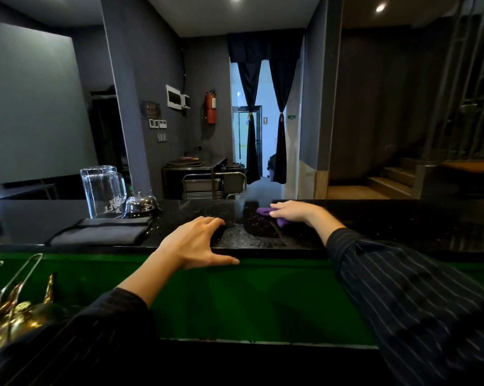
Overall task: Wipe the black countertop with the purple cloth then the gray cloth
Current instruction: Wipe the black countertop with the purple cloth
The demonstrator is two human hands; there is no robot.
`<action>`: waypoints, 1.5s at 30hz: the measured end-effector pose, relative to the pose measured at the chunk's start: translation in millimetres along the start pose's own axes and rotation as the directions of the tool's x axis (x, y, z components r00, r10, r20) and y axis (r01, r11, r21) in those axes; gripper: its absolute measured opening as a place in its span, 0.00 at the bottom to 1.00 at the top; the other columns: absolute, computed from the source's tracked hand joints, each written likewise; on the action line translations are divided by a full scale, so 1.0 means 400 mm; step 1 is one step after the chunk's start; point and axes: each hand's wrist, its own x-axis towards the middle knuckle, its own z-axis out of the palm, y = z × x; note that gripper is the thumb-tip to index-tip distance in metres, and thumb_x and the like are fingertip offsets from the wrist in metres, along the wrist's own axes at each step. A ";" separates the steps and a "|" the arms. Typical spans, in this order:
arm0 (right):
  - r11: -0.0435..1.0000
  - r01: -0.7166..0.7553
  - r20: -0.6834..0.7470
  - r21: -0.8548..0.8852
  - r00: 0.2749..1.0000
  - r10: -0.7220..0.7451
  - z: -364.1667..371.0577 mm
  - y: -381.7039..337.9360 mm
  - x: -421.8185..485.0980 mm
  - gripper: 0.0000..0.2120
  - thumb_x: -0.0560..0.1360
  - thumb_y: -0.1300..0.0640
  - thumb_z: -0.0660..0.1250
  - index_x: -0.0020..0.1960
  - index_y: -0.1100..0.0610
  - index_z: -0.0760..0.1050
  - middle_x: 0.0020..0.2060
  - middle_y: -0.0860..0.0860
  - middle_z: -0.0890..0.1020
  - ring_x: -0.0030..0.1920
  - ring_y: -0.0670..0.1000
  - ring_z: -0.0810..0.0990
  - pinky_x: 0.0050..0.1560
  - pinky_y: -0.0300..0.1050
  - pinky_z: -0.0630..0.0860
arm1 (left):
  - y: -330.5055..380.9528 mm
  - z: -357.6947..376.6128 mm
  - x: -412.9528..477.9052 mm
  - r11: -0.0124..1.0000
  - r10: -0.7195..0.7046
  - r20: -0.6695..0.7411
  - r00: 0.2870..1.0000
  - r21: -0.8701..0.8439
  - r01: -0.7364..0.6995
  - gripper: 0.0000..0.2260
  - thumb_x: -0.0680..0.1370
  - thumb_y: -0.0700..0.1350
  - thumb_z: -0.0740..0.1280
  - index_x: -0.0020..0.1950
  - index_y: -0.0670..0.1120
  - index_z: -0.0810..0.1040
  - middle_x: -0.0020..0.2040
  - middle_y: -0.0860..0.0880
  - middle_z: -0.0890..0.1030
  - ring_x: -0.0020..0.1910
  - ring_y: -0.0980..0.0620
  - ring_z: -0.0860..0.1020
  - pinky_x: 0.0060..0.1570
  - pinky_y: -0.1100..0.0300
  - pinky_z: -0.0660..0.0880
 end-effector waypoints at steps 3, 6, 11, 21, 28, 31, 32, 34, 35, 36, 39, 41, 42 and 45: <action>0.975 -0.127 -0.090 -0.180 0.990 0.112 0.069 -0.089 0.045 0.37 0.79 0.33 0.49 0.80 0.55 0.49 0.79 0.56 0.50 0.79 0.57 0.48 0.75 0.60 0.46 | 0.000 0.001 -0.001 1.000 0.006 -0.015 1.000 0.009 -0.006 0.46 0.61 0.77 0.62 0.71 0.52 0.65 0.70 0.52 0.71 0.68 0.53 0.69 0.66 0.53 0.69; 0.974 -0.074 -0.100 -0.215 0.994 0.053 0.123 -0.184 0.046 0.39 0.77 0.31 0.47 0.80 0.53 0.48 0.79 0.57 0.50 0.79 0.59 0.48 0.75 0.62 0.45 | 0.002 0.000 -0.006 1.000 0.003 -0.036 0.999 0.011 -0.002 0.45 0.61 0.77 0.63 0.69 0.51 0.66 0.68 0.52 0.73 0.66 0.52 0.71 0.63 0.53 0.70; 0.958 0.126 -0.003 -0.257 0.991 -0.131 0.162 -0.242 0.007 0.29 0.81 0.39 0.44 0.80 0.47 0.46 0.79 0.55 0.48 0.79 0.58 0.46 0.74 0.65 0.43 | -0.006 0.006 -0.001 0.997 0.074 -0.133 0.988 -0.002 -0.075 0.41 0.60 0.77 0.63 0.61 0.49 0.69 0.57 0.52 0.74 0.56 0.53 0.71 0.61 0.53 0.72; 0.954 -0.105 -0.166 -0.279 0.984 0.060 0.031 0.085 -0.156 0.26 0.82 0.41 0.46 0.79 0.41 0.48 0.80 0.52 0.47 0.78 0.59 0.45 0.74 0.66 0.44 | 0.029 0.035 -0.056 0.988 -0.086 -0.309 0.947 0.098 0.122 0.43 0.60 0.81 0.52 0.57 0.48 0.70 0.53 0.52 0.75 0.52 0.51 0.76 0.51 0.54 0.74; 0.737 -0.654 -0.305 -0.170 0.746 0.592 0.038 0.009 -0.168 0.35 0.78 0.39 0.56 0.79 0.51 0.50 0.76 0.68 0.48 0.76 0.69 0.46 0.74 0.67 0.44 | 0.056 0.075 -0.077 0.963 -0.246 -0.346 0.905 0.020 0.270 0.49 0.58 0.83 0.43 0.57 0.46 0.72 0.54 0.50 0.76 0.56 0.47 0.75 0.57 0.50 0.66; 0.762 -0.622 -0.286 -0.182 0.774 0.564 0.057 -0.051 -0.129 0.36 0.78 0.36 0.54 0.80 0.51 0.48 0.76 0.69 0.47 0.76 0.70 0.45 0.74 0.67 0.44 | 0.041 0.060 -0.076 0.973 -0.214 -0.260 0.942 0.026 0.228 0.54 0.55 0.83 0.37 0.62 0.47 0.69 0.59 0.52 0.72 0.62 0.50 0.70 0.63 0.52 0.61; 0.793 -0.576 -0.276 -0.198 0.809 0.519 0.066 -0.073 -0.115 0.36 0.78 0.35 0.53 0.79 0.50 0.48 0.76 0.69 0.47 0.76 0.70 0.45 0.74 0.66 0.45 | 0.037 0.052 -0.077 0.976 -0.204 -0.223 0.953 0.027 0.215 0.55 0.54 0.83 0.35 0.64 0.48 0.68 0.61 0.52 0.71 0.64 0.51 0.69 0.64 0.52 0.60; 0.869 -0.437 -0.234 -0.233 0.892 0.386 0.091 -0.127 -0.077 0.33 0.78 0.35 0.50 0.79 0.47 0.49 0.77 0.67 0.48 0.76 0.68 0.47 0.74 0.65 0.45 | 0.025 0.043 -0.077 0.979 -0.197 -0.157 0.968 0.016 0.202 0.54 0.53 0.83 0.38 0.65 0.49 0.67 0.63 0.52 0.70 0.65 0.51 0.68 0.65 0.52 0.58; 0.902 -0.352 -0.210 -0.249 0.929 0.304 0.103 -0.152 -0.059 0.32 0.78 0.34 0.48 0.79 0.45 0.50 0.77 0.66 0.49 0.76 0.67 0.48 0.74 0.64 0.46 | 0.025 0.038 -0.074 0.980 -0.197 -0.131 0.972 0.005 0.200 0.51 0.56 0.81 0.42 0.65 0.49 0.67 0.63 0.52 0.70 0.66 0.51 0.67 0.65 0.52 0.58; 0.931 -0.256 -0.176 -0.259 0.961 0.215 0.114 -0.178 -0.040 0.31 0.78 0.34 0.47 0.79 0.44 0.50 0.77 0.65 0.50 0.77 0.66 0.49 0.74 0.64 0.46 | 0.028 0.032 -0.071 0.979 -0.201 -0.105 0.974 -0.001 0.202 0.47 0.59 0.79 0.45 0.66 0.48 0.67 0.64 0.51 0.69 0.66 0.50 0.67 0.65 0.51 0.58; 0.966 0.043 -0.030 -0.255 0.998 -0.053 0.156 -0.260 0.004 0.29 0.80 0.36 0.45 0.79 0.42 0.50 0.78 0.61 0.50 0.78 0.61 0.47 0.74 0.64 0.44 | 0.033 0.020 -0.065 0.974 -0.226 -0.037 0.973 -0.002 0.226 0.35 0.71 0.70 0.59 0.68 0.47 0.64 0.67 0.49 0.68 0.68 0.48 0.66 0.66 0.49 0.58; 0.952 0.184 0.058 -0.246 0.983 -0.175 0.175 -0.291 0.010 0.27 0.81 0.38 0.45 0.79 0.42 0.50 0.79 0.58 0.50 0.79 0.58 0.45 0.74 0.64 0.42 | 0.037 0.011 -0.068 0.972 -0.237 -0.021 0.971 -0.009 0.237 0.33 0.73 0.67 0.61 0.70 0.46 0.63 0.69 0.48 0.67 0.68 0.47 0.65 0.67 0.48 0.58; 0.940 0.238 0.081 -0.244 0.971 -0.225 0.178 -0.295 0.007 0.26 0.82 0.40 0.45 0.78 0.42 0.50 0.79 0.57 0.51 0.79 0.57 0.46 0.74 0.64 0.42 | 0.038 0.009 -0.069 0.971 -0.237 -0.024 0.971 -0.007 0.237 0.33 0.74 0.66 0.61 0.70 0.47 0.62 0.69 0.48 0.67 0.69 0.46 0.65 0.67 0.48 0.59; 0.910 0.332 0.097 -0.248 0.943 -0.317 0.161 -0.259 -0.028 0.23 0.83 0.44 0.47 0.78 0.42 0.54 0.76 0.53 0.60 0.77 0.54 0.55 0.73 0.65 0.48 | 0.044 0.017 -0.082 0.972 -0.234 -0.080 0.969 0.018 0.236 0.31 0.74 0.67 0.59 0.69 0.47 0.65 0.69 0.48 0.68 0.68 0.47 0.66 0.67 0.48 0.60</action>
